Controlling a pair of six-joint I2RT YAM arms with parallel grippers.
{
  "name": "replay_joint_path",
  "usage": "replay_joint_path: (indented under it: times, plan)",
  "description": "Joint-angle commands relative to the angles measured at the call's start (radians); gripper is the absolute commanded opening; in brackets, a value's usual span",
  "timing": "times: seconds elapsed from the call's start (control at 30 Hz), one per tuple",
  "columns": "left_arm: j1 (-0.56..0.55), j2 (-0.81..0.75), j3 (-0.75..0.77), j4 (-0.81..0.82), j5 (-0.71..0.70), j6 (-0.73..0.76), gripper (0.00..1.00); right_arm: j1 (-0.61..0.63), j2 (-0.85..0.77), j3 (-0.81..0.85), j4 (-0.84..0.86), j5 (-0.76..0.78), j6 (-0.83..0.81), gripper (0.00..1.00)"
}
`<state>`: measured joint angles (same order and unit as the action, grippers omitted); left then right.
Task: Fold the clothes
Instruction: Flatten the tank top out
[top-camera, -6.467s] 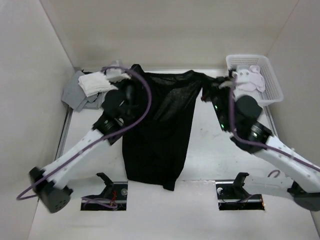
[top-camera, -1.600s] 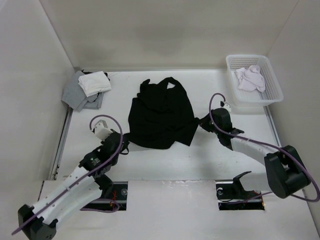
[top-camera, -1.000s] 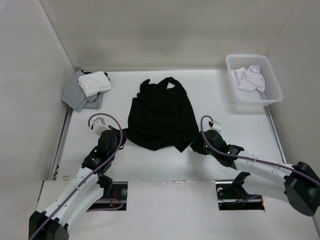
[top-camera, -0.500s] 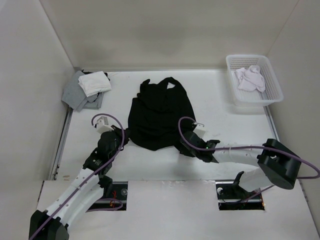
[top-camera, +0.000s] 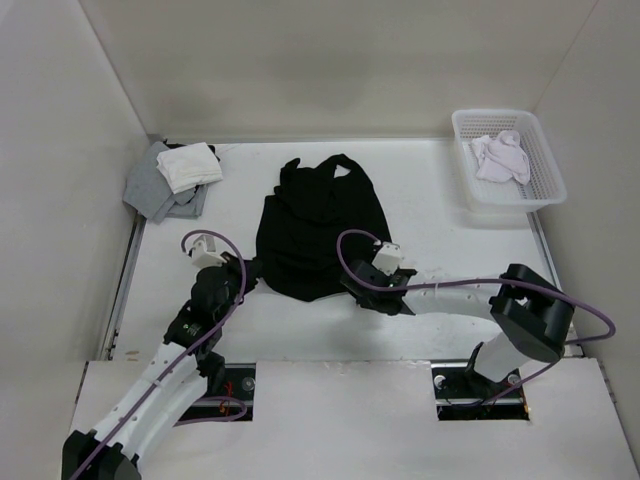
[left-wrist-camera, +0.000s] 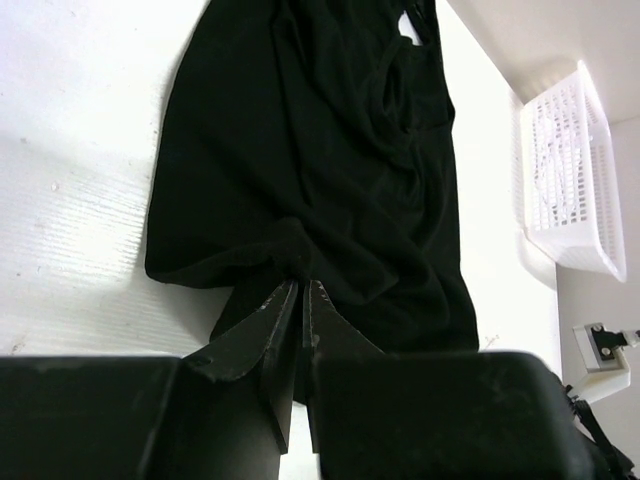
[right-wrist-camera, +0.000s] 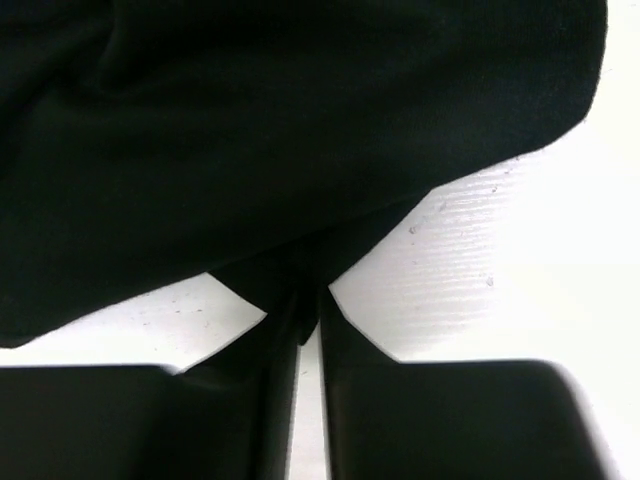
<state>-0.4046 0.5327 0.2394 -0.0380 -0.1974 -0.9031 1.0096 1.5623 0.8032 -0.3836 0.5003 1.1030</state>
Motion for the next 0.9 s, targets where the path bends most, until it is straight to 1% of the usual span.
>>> replay_joint_path:
  times: [0.0,0.07,0.17,0.23,0.3,0.33,0.43,0.53,0.57,0.63,0.7,0.77,0.8,0.87]
  plan:
    - [0.020,-0.010,-0.003,0.059,0.036,0.026,0.04,0.008,0.004,0.002,-0.070,0.018,0.026,0.08]
    - [0.033,-0.010,0.004,0.058,0.047,0.029,0.04,0.020,-0.043,-0.018,-0.078,0.055,0.050,0.03]
    - [0.049,-0.029,0.027,0.038,0.065,0.033,0.04,0.057,-0.167,-0.047,-0.118,0.134,0.072,0.00]
    - [0.057,-0.052,0.052,0.018,0.067,0.033,0.04,0.088,-0.273,-0.050,-0.175,0.187,0.077,0.00]
    - [0.060,-0.091,0.119,-0.035,0.067,0.033,0.03,0.143,-0.437,-0.015,-0.294,0.266,0.078,0.00]
    - [0.059,-0.115,0.162,-0.061,0.059,0.035,0.03,0.166,-0.494,0.008,-0.343,0.296,0.078,0.00]
    - [0.060,-0.175,0.317,-0.127,0.014,0.044,0.02,0.270,-0.687,0.166,-0.535,0.411,0.054,0.00]
    - [0.051,-0.191,0.499,-0.172,-0.036,0.064,0.02,0.382,-0.771,0.412,-0.659,0.536,-0.041,0.00]
    - [0.049,-0.189,0.556,-0.177,-0.049,0.072,0.02,0.434,-0.775,0.504,-0.667,0.582,-0.089,0.00]
    - [0.057,-0.166,0.668,-0.178,-0.071,0.092,0.02,0.546,-0.751,0.688,-0.643,0.694,-0.240,0.00]
    - [0.066,-0.125,0.809,-0.180,-0.085,0.124,0.03,0.638,-0.704,0.857,-0.559,0.808,-0.432,0.00]
    - [0.083,-0.067,0.961,-0.181,-0.106,0.188,0.03,0.723,-0.639,1.011,-0.412,0.889,-0.680,0.00]
    - [0.094,-0.035,1.032,-0.175,-0.121,0.219,0.03,0.752,-0.616,1.068,-0.308,0.909,-0.825,0.00]
    - [0.109,0.036,1.167,-0.181,-0.134,0.239,0.03,0.764,-0.572,1.139,-0.031,0.879,-1.132,0.00]
